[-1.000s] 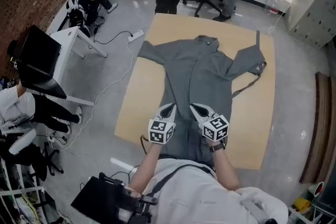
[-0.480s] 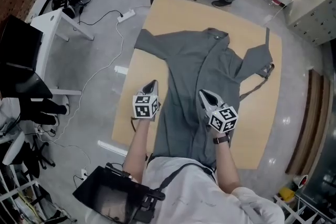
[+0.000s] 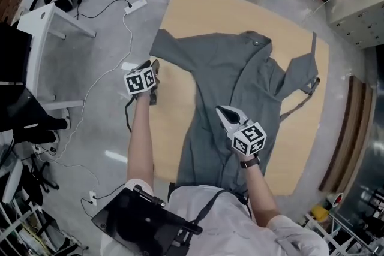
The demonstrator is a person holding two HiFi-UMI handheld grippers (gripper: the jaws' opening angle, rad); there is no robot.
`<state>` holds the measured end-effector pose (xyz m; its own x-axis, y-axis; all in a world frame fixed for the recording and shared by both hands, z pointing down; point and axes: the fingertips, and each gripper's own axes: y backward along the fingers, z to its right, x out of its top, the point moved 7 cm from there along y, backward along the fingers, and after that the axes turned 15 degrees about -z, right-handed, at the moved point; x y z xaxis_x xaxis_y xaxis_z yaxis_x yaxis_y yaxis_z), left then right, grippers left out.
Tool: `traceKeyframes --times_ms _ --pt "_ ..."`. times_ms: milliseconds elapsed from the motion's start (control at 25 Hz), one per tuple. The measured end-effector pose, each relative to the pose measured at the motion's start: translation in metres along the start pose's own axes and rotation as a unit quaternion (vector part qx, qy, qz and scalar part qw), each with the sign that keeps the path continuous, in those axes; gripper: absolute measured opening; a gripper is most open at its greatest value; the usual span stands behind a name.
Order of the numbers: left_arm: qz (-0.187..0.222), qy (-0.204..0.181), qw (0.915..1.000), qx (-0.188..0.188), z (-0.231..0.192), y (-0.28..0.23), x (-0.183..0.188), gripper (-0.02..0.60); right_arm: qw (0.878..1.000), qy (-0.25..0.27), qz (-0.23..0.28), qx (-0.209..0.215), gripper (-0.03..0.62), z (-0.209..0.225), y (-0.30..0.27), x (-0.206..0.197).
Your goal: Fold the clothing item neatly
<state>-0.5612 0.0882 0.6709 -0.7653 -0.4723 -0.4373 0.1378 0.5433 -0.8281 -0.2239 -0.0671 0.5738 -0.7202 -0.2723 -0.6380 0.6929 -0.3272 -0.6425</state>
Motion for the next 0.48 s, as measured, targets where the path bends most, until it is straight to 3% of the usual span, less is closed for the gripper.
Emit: traceKeyframes --times_ms 200,360,440,480 --pt "-0.007 0.067 0.9973 -0.028 -0.036 -0.038 0.028 0.19 1.0 0.005 -0.018 0.0 0.006 0.002 -0.009 -0.001" --pt "-0.035 0.077 0.9963 -0.015 -0.047 -0.054 0.034 0.185 1.0 0.0 -0.02 -0.003 0.006 0.005 -0.005 -0.007" --pt "-0.047 0.07 0.9964 -0.008 -0.044 -0.055 0.036 0.13 1.0 -0.008 -0.019 -0.007 0.006 0.01 -0.002 -0.011" --pt "-0.048 0.066 0.9966 -0.003 -0.042 -0.052 0.036 0.035 1.0 -0.013 -0.018 -0.009 0.006 0.012 -0.001 -0.012"
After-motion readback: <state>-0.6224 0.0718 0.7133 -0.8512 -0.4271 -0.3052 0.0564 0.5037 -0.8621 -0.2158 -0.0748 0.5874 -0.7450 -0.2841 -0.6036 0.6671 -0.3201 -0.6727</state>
